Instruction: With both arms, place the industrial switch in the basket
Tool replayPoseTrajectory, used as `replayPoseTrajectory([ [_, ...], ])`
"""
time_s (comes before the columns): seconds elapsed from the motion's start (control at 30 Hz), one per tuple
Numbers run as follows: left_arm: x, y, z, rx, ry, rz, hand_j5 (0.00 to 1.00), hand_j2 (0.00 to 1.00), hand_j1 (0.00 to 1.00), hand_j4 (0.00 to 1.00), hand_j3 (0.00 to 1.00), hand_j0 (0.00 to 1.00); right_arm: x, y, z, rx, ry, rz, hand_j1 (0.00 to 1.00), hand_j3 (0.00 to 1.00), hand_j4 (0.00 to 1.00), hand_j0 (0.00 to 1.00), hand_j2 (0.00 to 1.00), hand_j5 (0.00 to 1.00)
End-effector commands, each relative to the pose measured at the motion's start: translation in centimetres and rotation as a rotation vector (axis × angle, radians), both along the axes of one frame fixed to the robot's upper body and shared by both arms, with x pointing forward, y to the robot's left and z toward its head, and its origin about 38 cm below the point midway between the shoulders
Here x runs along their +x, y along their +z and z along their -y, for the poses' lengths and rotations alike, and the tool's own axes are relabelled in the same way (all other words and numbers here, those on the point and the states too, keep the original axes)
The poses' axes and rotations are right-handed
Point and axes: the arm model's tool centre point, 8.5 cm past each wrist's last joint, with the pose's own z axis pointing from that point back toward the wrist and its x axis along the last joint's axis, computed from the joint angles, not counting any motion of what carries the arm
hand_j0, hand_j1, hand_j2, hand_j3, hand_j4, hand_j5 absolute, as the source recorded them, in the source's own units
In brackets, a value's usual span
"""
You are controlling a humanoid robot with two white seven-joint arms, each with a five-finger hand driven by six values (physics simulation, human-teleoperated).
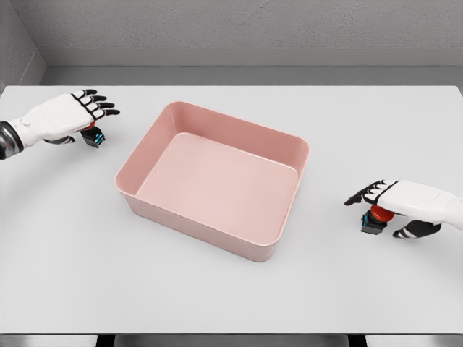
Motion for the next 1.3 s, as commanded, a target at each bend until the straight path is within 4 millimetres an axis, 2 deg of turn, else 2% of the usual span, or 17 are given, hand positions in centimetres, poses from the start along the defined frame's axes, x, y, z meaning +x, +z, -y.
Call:
replayPoseTrajectory([
  [0.0,-0.1,-0.5,0.2,0.006,-0.006,-0.015,0.98,0.98,0.98,0.98,0.98,0.98,-0.1,0.0,0.0,-0.004,0.007,-0.007,0.74,0.74,0.74,0.74,0.74,0.74],
  [0.2,-0.2,-0.8,0.6,0.025,-0.022,-0.023,0.89,0.89,0.89,0.89,0.89,0.89,-0.1,-0.1,0.1,-0.018,0.011,-0.018,0.6,0.6,0.6,0.6,0.6,0.6],
  [0.33,-0.2,-1.0,0.6,0.048,-0.018,-0.039,0.7,0.7,0.7,0.7,0.7,0.7,-0.2,-0.2,0.1,-0.025,0.012,-0.019,0.52,0.52,0.52,0.52,0.52,0.52],
  [0.4,-0.2,-0.9,0.5,0.05,-0.018,-0.037,0.55,0.55,0.55,0.55,0.55,0.55,-0.2,-0.1,0.1,-0.026,0.016,-0.016,0.46,0.46,0.46,0.46,0.46,0.46],
  [0.43,-0.1,-0.7,0.6,0.05,-0.021,-0.033,0.52,0.52,0.52,0.52,0.52,0.52,-0.2,-0.2,0.1,-0.03,0.018,-0.021,0.46,0.46,0.46,0.46,0.46,0.46],
  [0.47,-0.1,-0.7,0.6,0.05,-0.021,-0.033,0.47,0.47,0.47,0.47,0.47,0.47,-0.3,-0.3,0.1,-0.046,0.027,-0.04,0.4,0.4,0.4,0.4,0.4,0.4],
  [0.63,0.0,-0.5,1.4,0.04,-0.042,-0.027,0.33,0.33,0.33,0.33,0.33,0.33,-0.3,-0.4,0.1,-0.047,0.027,-0.041,0.39,0.39,0.39,0.39,0.39,0.39],
  [0.8,-0.1,-0.6,1.6,0.04,-0.044,-0.029,0.25,0.25,0.25,0.25,0.25,0.25,-0.3,-0.3,0.1,-0.044,0.025,-0.041,0.4,0.4,0.4,0.4,0.4,0.4],
  [0.87,0.0,-0.6,1.6,0.039,-0.044,-0.028,0.25,0.25,0.25,0.25,0.25,0.25,0.1,0.3,0.1,-0.046,0.025,-0.024,0.4,0.4,0.4,0.4,0.4,0.4],
  [0.9,-0.1,-0.6,1.7,0.04,-0.047,-0.028,0.2,0.2,0.2,0.2,0.2,0.2,0.2,0.5,0.2,-0.051,0.025,-0.02,0.4,0.4,0.4,0.4,0.4,0.4],
  [0.97,-0.1,-0.4,2.4,0.032,-0.07,-0.021,0.16,0.16,0.16,0.16,0.16,0.16,0.4,1.0,0.3,-0.051,0.024,-0.007,0.4,0.4,0.4,0.4,0.4,0.4],
  [1.07,0.0,-0.1,2.4,0.025,-0.067,-0.013,0.16,0.16,0.16,0.16,0.16,0.16,0.7,1.5,0.4,-0.047,0.022,0.01,0.4,0.4,0.4,0.4,0.4,0.4],
  [1.17,0.0,0.7,3.3,0.009,-0.095,0.005,0.16,0.16,0.16,0.16,0.16,0.16,1.0,2.4,0.8,-0.051,0.012,0.034,0.4,0.4,0.4,0.4,0.4,0.4],
  [1.23,0.3,1.7,3.2,-0.002,-0.09,0.03,0.17,0.17,0.17,0.17,0.17,0.17,1.0,2.5,0.8,-0.05,0.011,0.036,0.4,0.4,0.4,0.4,0.4,0.4],
  [1.27,0.3,2.2,3.8,-0.009,-0.108,0.041,0.17,0.17,0.17,0.17,0.17,0.17,1.1,2.8,0.8,-0.051,0.013,0.044,0.4,0.4,0.4,0.4,0.4,0.4],
])
